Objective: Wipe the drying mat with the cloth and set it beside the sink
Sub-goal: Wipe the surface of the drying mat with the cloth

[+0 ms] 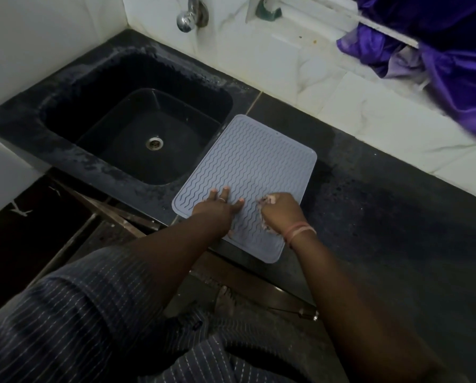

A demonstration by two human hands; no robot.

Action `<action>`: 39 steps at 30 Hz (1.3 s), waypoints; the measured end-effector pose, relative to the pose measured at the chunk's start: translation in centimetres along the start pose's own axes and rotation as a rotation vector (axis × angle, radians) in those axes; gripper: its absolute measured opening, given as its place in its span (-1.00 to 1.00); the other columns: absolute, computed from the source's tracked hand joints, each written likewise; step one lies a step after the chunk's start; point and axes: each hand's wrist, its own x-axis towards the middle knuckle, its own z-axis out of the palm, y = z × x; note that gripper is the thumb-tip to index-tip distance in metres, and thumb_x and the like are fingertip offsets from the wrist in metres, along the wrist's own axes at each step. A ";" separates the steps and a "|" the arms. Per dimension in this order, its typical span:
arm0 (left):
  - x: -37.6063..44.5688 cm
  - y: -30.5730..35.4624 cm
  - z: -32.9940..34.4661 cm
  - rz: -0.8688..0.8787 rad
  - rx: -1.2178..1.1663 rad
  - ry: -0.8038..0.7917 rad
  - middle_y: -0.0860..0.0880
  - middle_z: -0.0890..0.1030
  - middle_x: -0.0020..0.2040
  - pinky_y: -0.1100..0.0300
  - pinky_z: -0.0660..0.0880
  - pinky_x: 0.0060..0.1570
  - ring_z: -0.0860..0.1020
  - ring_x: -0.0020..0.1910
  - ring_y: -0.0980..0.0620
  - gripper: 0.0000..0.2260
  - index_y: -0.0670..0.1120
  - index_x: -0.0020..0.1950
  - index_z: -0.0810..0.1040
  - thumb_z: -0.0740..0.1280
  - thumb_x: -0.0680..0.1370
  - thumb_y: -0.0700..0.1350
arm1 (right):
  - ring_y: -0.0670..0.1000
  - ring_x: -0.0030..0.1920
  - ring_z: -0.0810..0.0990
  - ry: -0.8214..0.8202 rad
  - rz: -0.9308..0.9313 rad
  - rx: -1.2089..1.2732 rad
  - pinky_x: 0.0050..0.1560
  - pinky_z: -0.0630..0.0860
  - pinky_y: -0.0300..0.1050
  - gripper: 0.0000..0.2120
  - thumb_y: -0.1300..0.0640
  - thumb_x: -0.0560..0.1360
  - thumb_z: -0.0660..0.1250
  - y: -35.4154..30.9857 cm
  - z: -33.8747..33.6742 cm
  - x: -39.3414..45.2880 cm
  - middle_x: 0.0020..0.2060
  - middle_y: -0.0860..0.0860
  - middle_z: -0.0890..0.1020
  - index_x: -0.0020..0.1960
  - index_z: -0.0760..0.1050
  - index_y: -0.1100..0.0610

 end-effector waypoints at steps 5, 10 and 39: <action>-0.2 0.3 -0.4 -0.015 0.020 -0.012 -0.07 -0.28 0.68 -0.34 0.22 0.47 -0.21 0.65 -0.23 -0.13 0.24 0.66 -0.18 0.37 0.62 -0.14 | 0.26 0.22 0.46 0.320 -0.185 -0.501 0.20 0.52 0.21 -0.70 0.04 0.56 0.28 -0.7 1.2 2.6 0.24 0.17 0.47 0.26 0.58 0.03; -0.2 0.1 -0.2 -0.007 0.008 -0.007 -0.07 -0.26 0.68 -0.31 0.23 0.46 -0.19 0.66 -0.22 -0.15 0.23 0.67 -0.16 0.39 0.62 -0.04 | 0.30 0.40 0.32 0.088 -0.220 -0.876 0.36 0.36 0.29 -0.48 0.01 0.55 0.29 0.6 4.1 2.5 0.45 0.20 0.33 0.49 0.38 0.09; -0.7 0.5 -0.8 0.000 0.023 -0.054 -0.11 -0.30 0.67 -0.31 0.15 0.51 -0.24 0.64 -0.26 -0.20 0.17 0.68 -0.20 0.32 0.66 0.00 | 0.29 0.02 0.57 0.261 -0.280 -1.004 -0.02 0.48 0.17 -0.53 0.12 0.53 0.07 3.3 10.4 -6.6 0.09 0.26 0.61 0.28 0.59 0.27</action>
